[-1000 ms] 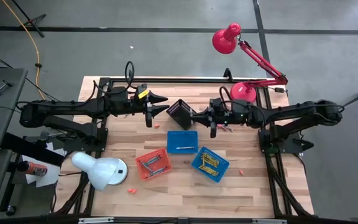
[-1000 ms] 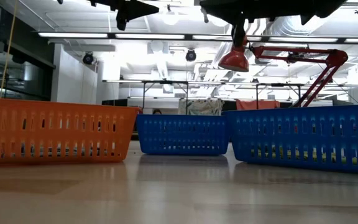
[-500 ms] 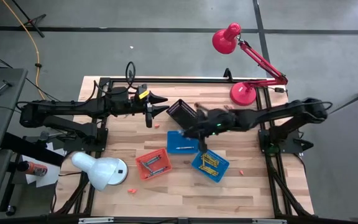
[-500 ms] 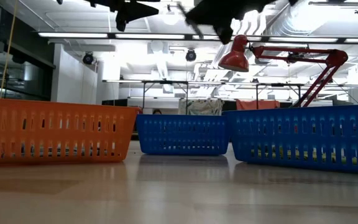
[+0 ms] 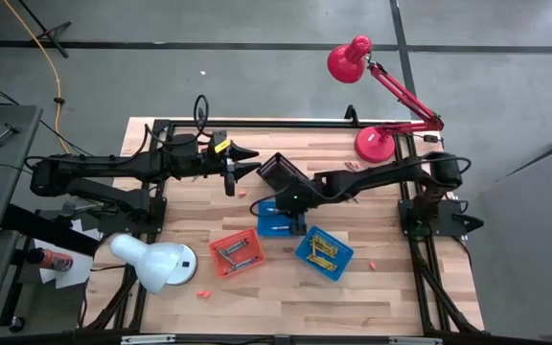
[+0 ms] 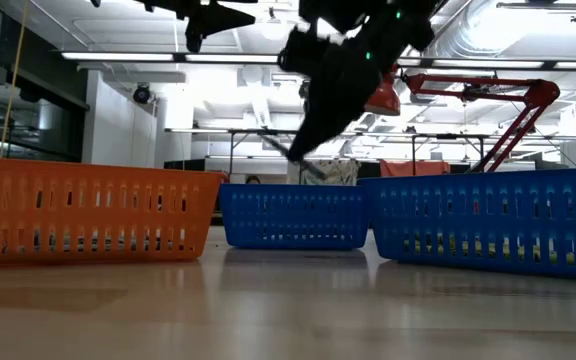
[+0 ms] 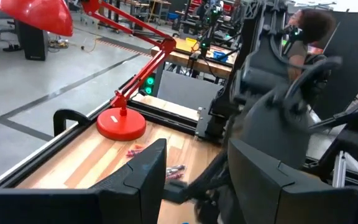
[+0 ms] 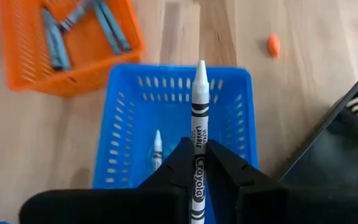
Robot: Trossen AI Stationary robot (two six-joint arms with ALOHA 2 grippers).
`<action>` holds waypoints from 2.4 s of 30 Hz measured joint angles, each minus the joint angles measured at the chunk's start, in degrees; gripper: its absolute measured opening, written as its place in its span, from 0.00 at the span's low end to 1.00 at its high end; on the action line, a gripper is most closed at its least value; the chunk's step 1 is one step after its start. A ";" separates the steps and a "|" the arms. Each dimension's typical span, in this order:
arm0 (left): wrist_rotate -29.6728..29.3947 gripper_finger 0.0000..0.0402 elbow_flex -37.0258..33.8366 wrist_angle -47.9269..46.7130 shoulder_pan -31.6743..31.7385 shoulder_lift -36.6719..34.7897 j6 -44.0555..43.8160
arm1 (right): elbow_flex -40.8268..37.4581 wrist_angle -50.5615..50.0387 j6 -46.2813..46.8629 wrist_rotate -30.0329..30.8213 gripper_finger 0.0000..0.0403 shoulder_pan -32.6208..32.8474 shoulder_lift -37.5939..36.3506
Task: Sort crayons
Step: Put the white crayon into the left blue bin
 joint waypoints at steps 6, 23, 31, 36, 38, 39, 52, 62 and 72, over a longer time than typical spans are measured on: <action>0.00 0.39 0.00 0.00 0.00 0.00 -0.02 | 0.00 -0.39 0.02 -0.07 0.06 -0.22 1.58; 0.00 0.39 0.00 0.11 0.00 0.00 -0.02 | 0.00 -4.66 -1.37 -5.41 0.41 -1.21 -4.44; 0.00 0.39 0.00 0.13 0.00 0.00 0.00 | -0.13 -18.94 -0.24 -3.98 0.43 -5.98 -14.87; -0.04 0.39 0.00 0.11 0.00 0.00 0.00 | -3.06 -16.83 1.28 -4.03 0.43 -7.62 -18.85; -0.04 0.39 0.00 0.08 0.00 0.00 0.00 | -7.51 -10.50 4.03 -4.07 0.43 -7.90 -21.13; -0.04 0.39 0.00 0.07 0.00 0.00 0.00 | -10.30 -7.38 5.93 -4.11 0.43 -7.98 -22.58; -0.09 0.39 0.00 0.20 0.04 0.00 0.00 | -34.42 53.29 30.62 -1.14 0.43 -8.04 -34.31; -0.09 0.39 -0.01 0.09 0.04 0.00 0.00 | -30.10 57.43 25.05 0.51 0.43 -8.04 -34.22; -0.48 0.39 -0.02 0.04 0.04 0.00 0.07 | -30.03 54.43 28.04 0.45 0.43 -8.04 -34.20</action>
